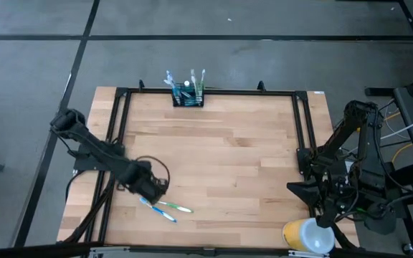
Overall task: Pick & Place toothbrushing station
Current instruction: Put the green toothbrush into the black wire organizer
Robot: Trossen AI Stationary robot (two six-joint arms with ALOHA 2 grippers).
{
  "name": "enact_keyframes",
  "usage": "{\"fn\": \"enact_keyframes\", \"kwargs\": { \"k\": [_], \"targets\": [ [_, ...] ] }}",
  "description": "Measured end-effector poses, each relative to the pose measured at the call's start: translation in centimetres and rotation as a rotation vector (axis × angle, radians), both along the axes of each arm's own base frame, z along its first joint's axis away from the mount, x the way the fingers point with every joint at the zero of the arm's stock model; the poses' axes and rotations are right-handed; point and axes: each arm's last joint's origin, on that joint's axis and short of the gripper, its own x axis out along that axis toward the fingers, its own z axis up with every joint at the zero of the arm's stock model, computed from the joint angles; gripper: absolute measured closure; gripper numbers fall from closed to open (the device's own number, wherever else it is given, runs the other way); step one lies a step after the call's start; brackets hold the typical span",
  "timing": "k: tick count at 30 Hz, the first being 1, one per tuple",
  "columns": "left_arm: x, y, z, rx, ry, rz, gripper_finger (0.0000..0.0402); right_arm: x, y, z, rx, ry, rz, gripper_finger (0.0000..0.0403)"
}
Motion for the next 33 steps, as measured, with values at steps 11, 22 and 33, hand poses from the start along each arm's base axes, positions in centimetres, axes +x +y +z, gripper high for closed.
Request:
{"fn": "enact_keyframes", "kwargs": {
  "k": [11,22,33],
  "targets": [
    [2.7,-2.5,-3.5,-0.102,0.005,0.014,0.0248,-0.6,0.3,0.0,-0.019,0.009,0.044,0.0371],
    [4.4,-3.6,-5.7,-0.156,-0.004,0.038,0.0247,-1.2,0.5,0.1,-0.006,-0.004,0.044,0.0371],
    [5.1,-3.4,-7.7,-0.108,0.039,0.056,0.0247,-1.2,0.6,0.1,0.004,-0.005,0.05,0.0371]
  ]
}}
